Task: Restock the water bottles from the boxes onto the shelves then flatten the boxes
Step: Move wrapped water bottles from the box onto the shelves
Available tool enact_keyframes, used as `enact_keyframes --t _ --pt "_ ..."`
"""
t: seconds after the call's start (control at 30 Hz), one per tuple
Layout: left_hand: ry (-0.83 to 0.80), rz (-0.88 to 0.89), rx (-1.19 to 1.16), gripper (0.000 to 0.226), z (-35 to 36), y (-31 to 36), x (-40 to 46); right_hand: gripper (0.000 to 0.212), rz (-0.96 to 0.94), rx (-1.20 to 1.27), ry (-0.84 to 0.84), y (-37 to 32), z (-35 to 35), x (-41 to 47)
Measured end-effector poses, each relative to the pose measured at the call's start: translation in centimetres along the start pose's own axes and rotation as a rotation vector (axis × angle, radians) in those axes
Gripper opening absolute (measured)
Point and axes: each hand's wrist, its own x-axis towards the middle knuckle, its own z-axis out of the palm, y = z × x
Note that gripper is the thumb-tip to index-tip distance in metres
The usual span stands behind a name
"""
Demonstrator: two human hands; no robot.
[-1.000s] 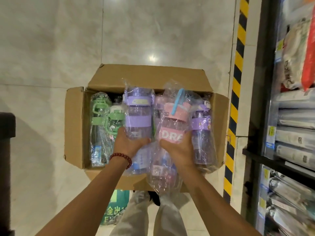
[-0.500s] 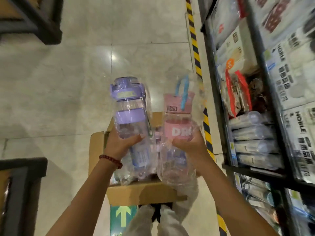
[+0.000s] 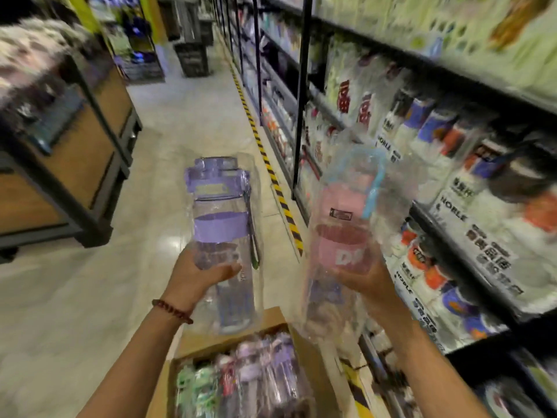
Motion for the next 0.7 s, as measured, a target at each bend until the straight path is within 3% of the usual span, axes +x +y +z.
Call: enact_keyframes --t 0.07,0.13,0.17,0.4,0.6,0.7 --pt "-0.039 0.069 0.002 0.068 0.9 2.8 0.1 0.074 -0.027 0.007 0.048 -2.7 -0.4 -0.5" --pt "-0.092 0.128 -0.003 0.066 1.8 5.3 0.2 0.106 -0.057 0.020 0.124 -4.8 -0.7 -1.2" --pt "-0.121 0.149 -0.011 0.067 2.2 6.4 0.3 0.110 -0.075 0.040 0.151 -5.7 -0.9 -1.6" --pt "-0.309 0.260 -0.028 0.076 5.2 11.4 0.1 0.063 -0.213 0.062 0.312 -11.0 -0.9 -6.2" --pt "-0.494 0.330 -0.043 0.080 7.3 12.2 -1.7 0.086 -0.225 -0.023 0.522 -12.2 -0.6 -10.5" --pt "-0.598 0.335 -0.064 0.075 8.7 12.4 -2.8 0.082 -0.221 -0.058 0.650 -12.0 -0.9 -13.0"
